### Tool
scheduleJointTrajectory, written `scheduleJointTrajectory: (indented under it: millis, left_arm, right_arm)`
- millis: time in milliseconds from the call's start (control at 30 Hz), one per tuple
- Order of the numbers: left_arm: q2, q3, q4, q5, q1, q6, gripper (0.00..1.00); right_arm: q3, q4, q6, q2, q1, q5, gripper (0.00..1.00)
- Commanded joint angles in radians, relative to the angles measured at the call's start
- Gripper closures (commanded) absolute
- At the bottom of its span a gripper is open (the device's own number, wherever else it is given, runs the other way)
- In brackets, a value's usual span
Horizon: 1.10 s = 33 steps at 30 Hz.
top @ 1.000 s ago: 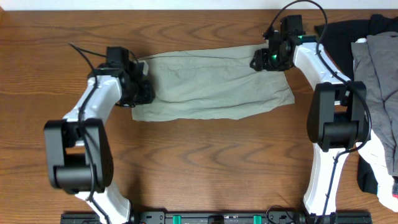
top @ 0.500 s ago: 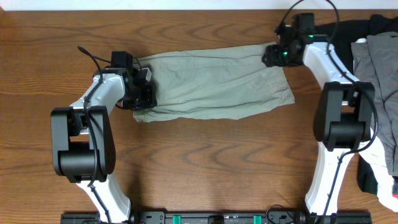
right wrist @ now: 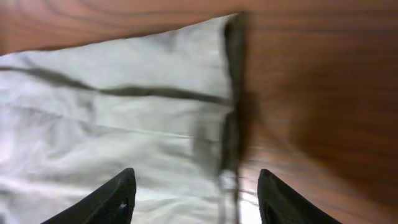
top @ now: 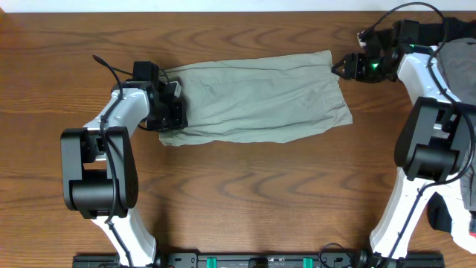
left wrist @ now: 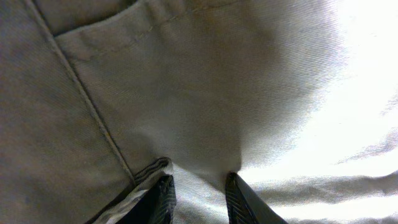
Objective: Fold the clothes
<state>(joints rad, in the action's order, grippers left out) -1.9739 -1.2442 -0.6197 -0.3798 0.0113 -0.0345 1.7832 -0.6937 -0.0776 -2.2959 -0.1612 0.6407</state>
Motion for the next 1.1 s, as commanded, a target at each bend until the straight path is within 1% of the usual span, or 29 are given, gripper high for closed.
scheduleJointTrajectory:
  millis: [0,67,167,200,233,367,433,467,533,767,933,1067]
  left_arm:
    - [-0.047,0.005,0.005,0.006,-0.002,-0.018,0.70]
    - [-0.047,0.005,0.004,0.006,-0.002,-0.017,0.69]
    - [-0.047,0.005,0.004,0.006,-0.002,-0.017,0.69]
    - [-0.047,0.005,0.004,0.006,-0.002,-0.017,0.69]
    - [-0.047,0.005,0.004,0.006,-0.002,-0.017,0.69]
    - [-0.047,0.005,0.004,0.006,-0.002,-0.017,0.69]
    - [-0.047,0.005,0.004,0.006,-0.002,-0.017,0.69]
    - [-0.047,0.005,0.004,0.006,-0.002,-0.017,0.69]
    - [-0.047,0.005,0.004,0.006,-0.002,-0.017,0.69]
    - [-0.047,0.005,0.004,0.006,-0.002,-0.018,0.69]
    - [-0.047,0.005,0.004,0.006,-0.002,-0.018,0.69]
    - [-0.047,0.005,0.004,0.006,-0.002,-0.017,0.69]
  right_arm:
    - [-0.005,-0.002,-0.025,0.003,0.041,0.019,0.44]
    - [-0.013,0.002,-0.024,0.000,0.058,-0.063,0.47]
    - [-0.014,0.003,-0.025,-0.011,0.079,-0.095,0.49]
    - [-0.014,0.003,-0.025,-0.014,0.084,-0.094,0.53]
    - [-0.014,0.004,-0.025,-0.016,0.090,-0.094,0.59]
    - [-0.013,0.030,-0.024,-0.014,0.101,-0.060,0.78]
    - [-0.009,0.048,-0.018,-0.011,0.100,-0.033,0.85]
    - [-0.008,0.057,0.000,-0.009,0.097,-0.030,0.88]
    - [-0.005,0.080,0.043,0.000,0.087,-0.029,0.99]
    - [-0.003,0.199,0.187,0.006,0.041,-0.019,0.99]
    - [-0.003,0.291,0.254,0.006,0.022,-0.025,0.99]
    - [-0.003,0.303,0.296,0.006,0.020,-0.115,0.99]
